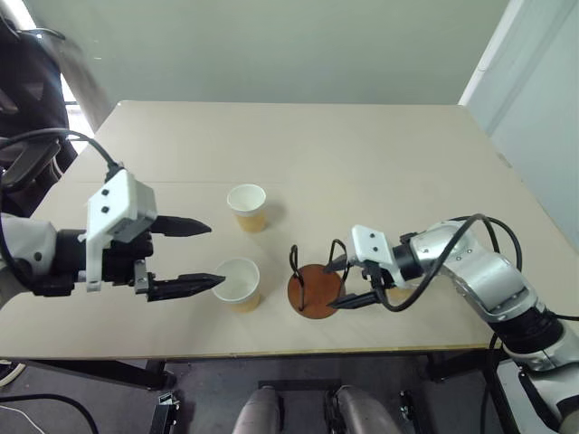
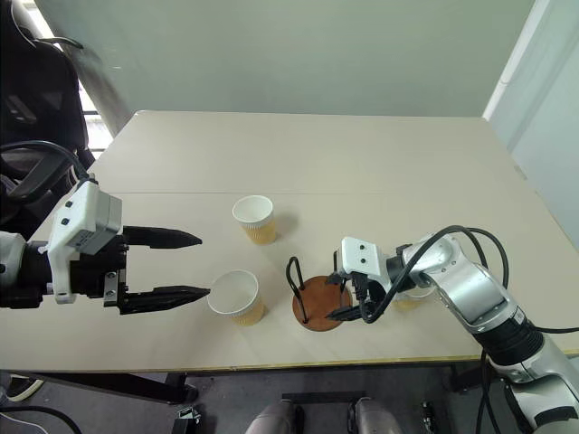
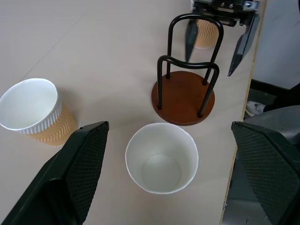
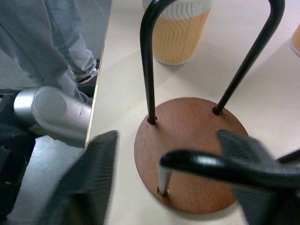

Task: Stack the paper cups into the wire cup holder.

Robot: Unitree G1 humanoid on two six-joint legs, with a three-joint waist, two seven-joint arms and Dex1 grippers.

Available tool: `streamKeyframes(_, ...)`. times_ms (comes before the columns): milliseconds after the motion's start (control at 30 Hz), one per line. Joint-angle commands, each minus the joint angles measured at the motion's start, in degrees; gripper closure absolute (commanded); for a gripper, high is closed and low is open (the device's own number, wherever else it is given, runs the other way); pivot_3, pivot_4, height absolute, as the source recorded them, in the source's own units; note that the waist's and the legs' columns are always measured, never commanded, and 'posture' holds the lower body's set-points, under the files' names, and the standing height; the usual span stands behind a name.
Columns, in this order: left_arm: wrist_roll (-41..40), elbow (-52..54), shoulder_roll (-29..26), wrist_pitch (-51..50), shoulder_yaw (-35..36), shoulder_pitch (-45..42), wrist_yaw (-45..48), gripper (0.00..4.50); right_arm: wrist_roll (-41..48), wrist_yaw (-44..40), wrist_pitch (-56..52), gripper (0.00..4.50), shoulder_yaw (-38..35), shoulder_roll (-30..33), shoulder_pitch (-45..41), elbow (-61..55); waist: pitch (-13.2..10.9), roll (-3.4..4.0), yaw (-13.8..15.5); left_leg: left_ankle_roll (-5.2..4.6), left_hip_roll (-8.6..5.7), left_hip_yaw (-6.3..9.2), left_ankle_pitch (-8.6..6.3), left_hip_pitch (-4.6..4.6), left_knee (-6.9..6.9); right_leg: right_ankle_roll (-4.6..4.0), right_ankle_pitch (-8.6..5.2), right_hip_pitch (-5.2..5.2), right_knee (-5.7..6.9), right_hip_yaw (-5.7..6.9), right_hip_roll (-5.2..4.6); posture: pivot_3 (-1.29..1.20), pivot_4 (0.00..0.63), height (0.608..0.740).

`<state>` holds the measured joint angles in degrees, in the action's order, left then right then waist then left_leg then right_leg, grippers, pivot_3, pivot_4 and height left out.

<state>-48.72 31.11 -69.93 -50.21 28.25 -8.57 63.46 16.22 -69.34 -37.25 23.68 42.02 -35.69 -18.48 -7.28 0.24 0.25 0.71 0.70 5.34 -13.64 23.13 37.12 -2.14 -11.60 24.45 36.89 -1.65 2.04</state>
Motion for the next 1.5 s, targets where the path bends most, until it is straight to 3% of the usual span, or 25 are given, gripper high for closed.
streamKeyframes(33, -1.1, -0.4, -0.9, 1.1, 0.2, -1.9, 1.2, 0.0, 0.2, -2.4, 1.1, 0.25, -2.2, 3.3, -1.3, -2.7, 0.0, 0.01, 0.1, 0.0, 0.0, 0.0, 0.0, 0.01, 0.0, 0.0, 0.0, 0.0, -0.01, 0.0, 0.0, 0.0, 0.15, 0.74)
streamKeyframes(300, 1.3, -5.1, -1.1, 4.7, -3.8, -4.3, 4.6, 0.0, 0.5, -6.1, 3.7, 0.25, -7.3, 10.0, -5.5, -0.5, 0.0, 0.0, 0.1, 0.0, 0.0, 0.0, 0.0, 0.01, 0.0, -0.07, -0.04, 0.01, 0.0, -0.01, 0.0, 0.0, 0.15, 0.74)
streamKeyframes(433, 2.4, -7.4, -1.1, 6.9, -5.8, -5.8, 6.9, 0.0, 1.5, -9.0, 3.9, 0.25, -12.2, 16.5, -6.4, -0.9, 0.0, 0.01, 0.2, 0.0, 0.0, 0.0, 0.0, 0.06, -0.02, -0.06, -0.05, 0.04, -0.02, -0.01, 0.0, 0.0, 0.15, 0.74)
streamKeyframes(667, 2.1, -7.6, -1.3, 8.2, -9.8, -7.0, 11.2, 0.0, 3.3, -12.2, 4.7, 0.25, -21.9, 28.8, 5.4, -5.1, 0.0, -0.06, 0.7, 0.05, -0.01, -0.01, -0.25, 0.14, -0.01, 0.21, -0.11, 0.03, -0.08, -0.02, -0.01, 0.0, 0.15, 0.74)
streamKeyframes(1000, 2.4, -5.6, -3.0, 7.9, -9.4, -6.7, 13.1, 0.0, 4.2, -7.9, 1.5, 0.25, -20.0, 27.2, 11.4, -11.0, 0.0, -0.05, 0.1, 0.01, 0.01, -0.02, -0.22, -0.02, 0.01, 0.6, -0.31, -0.15, -0.04, -0.07, 0.06, 0.0, 0.15, 0.74)
streamKeyframes(1400, 0.7, -2.6, -3.2, 5.1, -6.0, -5.7, 11.0, 0.0, -4.3, -5.4, 6.1, 0.25, -11.4, 24.5, 12.6, -7.3, 0.0, -0.06, 0.1, -0.07, 0.0, -0.02, -0.24, -0.09, 0.07, 0.67, -0.3, -0.23, -0.03, -0.1, 0.06, 0.0, 0.15, 0.74)
streamKeyframes(1500, 0.5, -2.3, -3.1, 4.7, -5.6, -5.4, 10.5, 0.0, -5.6, -5.6, 7.1, 0.88, -10.4, 23.8, 12.2, -6.0, 0.0, -0.07, 0.1, -0.08, 0.0, -0.02, -0.23, -0.09, 0.07, 0.69, -0.29, -0.22, -0.01, -0.1, 0.06, 0.0, 0.15, 0.74)
